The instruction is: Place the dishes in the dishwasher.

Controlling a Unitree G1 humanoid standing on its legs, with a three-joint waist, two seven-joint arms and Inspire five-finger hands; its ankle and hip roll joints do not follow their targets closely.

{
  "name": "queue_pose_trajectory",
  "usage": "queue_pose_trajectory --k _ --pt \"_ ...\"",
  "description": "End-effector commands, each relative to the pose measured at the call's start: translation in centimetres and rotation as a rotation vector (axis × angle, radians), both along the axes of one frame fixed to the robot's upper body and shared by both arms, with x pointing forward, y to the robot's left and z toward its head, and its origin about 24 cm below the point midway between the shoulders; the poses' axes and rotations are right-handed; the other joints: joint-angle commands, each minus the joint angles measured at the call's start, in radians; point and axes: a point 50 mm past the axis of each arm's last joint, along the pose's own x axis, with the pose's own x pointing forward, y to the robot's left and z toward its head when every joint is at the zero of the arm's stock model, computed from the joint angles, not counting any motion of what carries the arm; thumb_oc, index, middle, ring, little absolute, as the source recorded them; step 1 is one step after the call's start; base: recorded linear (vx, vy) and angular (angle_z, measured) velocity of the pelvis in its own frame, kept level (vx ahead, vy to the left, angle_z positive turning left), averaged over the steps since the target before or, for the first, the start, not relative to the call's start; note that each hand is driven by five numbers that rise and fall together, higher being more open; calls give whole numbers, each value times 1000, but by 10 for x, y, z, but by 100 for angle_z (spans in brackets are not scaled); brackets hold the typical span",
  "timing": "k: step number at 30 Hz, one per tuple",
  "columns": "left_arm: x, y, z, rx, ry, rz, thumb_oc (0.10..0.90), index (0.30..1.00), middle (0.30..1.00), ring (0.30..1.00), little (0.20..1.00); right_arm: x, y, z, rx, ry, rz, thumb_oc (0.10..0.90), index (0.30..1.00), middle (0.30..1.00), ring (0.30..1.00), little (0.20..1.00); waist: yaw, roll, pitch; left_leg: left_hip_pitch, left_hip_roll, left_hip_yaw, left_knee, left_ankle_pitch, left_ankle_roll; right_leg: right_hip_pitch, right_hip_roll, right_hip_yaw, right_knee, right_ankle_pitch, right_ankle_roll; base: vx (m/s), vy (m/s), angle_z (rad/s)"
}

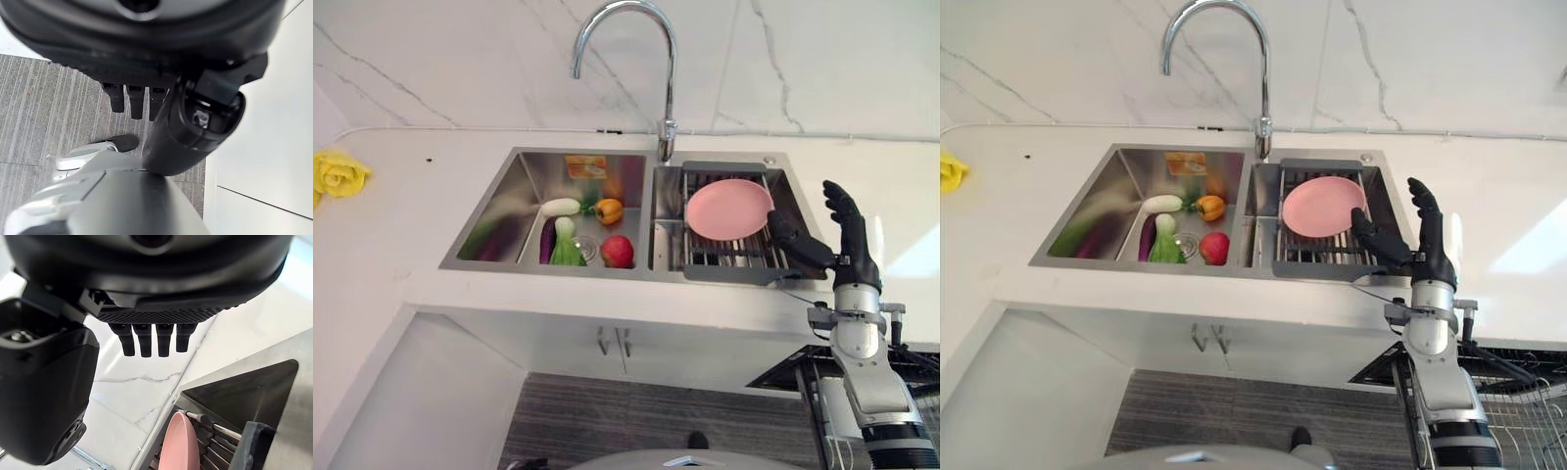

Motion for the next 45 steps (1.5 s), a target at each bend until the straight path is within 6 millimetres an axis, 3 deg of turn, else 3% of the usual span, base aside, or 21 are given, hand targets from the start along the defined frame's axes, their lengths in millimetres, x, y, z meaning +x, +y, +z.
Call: queue_pose_trajectory --k 1,3,4,5,8,9,14,21,26,30,33,36,45 --pt "11 -21 -3 -52 -9 -21 800 900 900 900 900 -3 4 64 -77 -307 77 800 900 900 900 900 -6 -59 5 -57 -14 43 98 62 3 19 -60 -36 94 -109 44 -4 -78 34" --pt "11 -24 -3 -58 -9 -27 800 900 900 900 900 -3 5 66 -84 -313 86 800 900 900 900 900 9 -63 11 -87 -85 3 65 15 17 25 -61 -28 89 -109 53 31 -60 41" --pt "11 -24 -3 -58 -10 -28 800 900 900 900 900 -3 5 66 -84 -314 85 800 900 900 900 900 8 -64 9 -91 -88 2 63 20 19 21 -64 -29 89 -105 54 60 14 37" --pt "9 -29 -4 -65 -6 -52 800 900 900 900 900 0 6 67 -81 -318 85 800 900 900 900 900 13 -69 5 -108 -131 -37 23 -26 31 15 -75 -10 99 -96 65 65 76 11" --pt "6 -30 -5 -66 4 -66 800 900 900 900 900 0 5 66 -84 -315 79 800 900 900 900 900 16 -61 -7 -81 -131 -20 -32 -25 39 14 -75 -3 98 -95 71 84 91 -33" --pt "-3 -27 -6 -50 42 -95 800 900 900 900 900 0 4 59 -96 -273 81 800 900 900 900 900 11 -49 -35 -20 -145 14 -118 -15 52 19 -88 8 83 -75 89 121 156 -42" --pt "-1 -26 -5 -47 38 -145 800 900 900 900 900 8 2 61 -136 -246 114 800 900 900 900 900 20 -43 -40 21 -159 40 -153 -19 69 16 -99 35 71 -53 103 42 110 -28" --pt "10 -33 -4 -90 3 -222 800 900 900 900 900 24 -4 82 -303 -221 166 800 900 900 900 900 27 -42 -56 43 -172 66 -167 -41 77 18 -108 48 29 -22 122 10 42 -15" --pt "29 -48 -1 -143 -55 -394 800 900 900 900 900 42 -6 111 -628 -170 214 800 900 900 900 900 42 -48 -57 54 -173 70 -167 -48 81 21 -111 52 18 -17 128 9 0 -9" --pt "33 -50 0 -154 -68 -449 800 900 900 900 900 52 -11 117 -846 -95 215 800 900 900 900 900 51 -50 -59 57 -171 68 -167 -48 79 28 -112 46 12 -19 130 7 -12 -12" --pt "32 -46 0 -146 -56 -466 800 900 900 900 900 58 -13 114 -1010 -15 223 800 900 900 900 900 53 -55 -61 58 -168 65 -167 -45 73 34 -110 34 12 -21 131 8 -21 -2" --pt "30 -41 0 -127 -38 -485 800 900 900 900 900 63 -16 96 -1212 121 267 800 900 900 900 900 63 -64 -60 55 -160 58 -167 -39 64 39 -108 14 12 -26 130 0 -35 5" --pt "20 -31 -2 -86 -3 -469 800 900 900 900 900 79 -3 72 -1359 189 320 800 900 900 900 900 75 -68 -60 54 -153 53 -167 -37 57 42 -104 6 12 -33 130 3 -15 6"
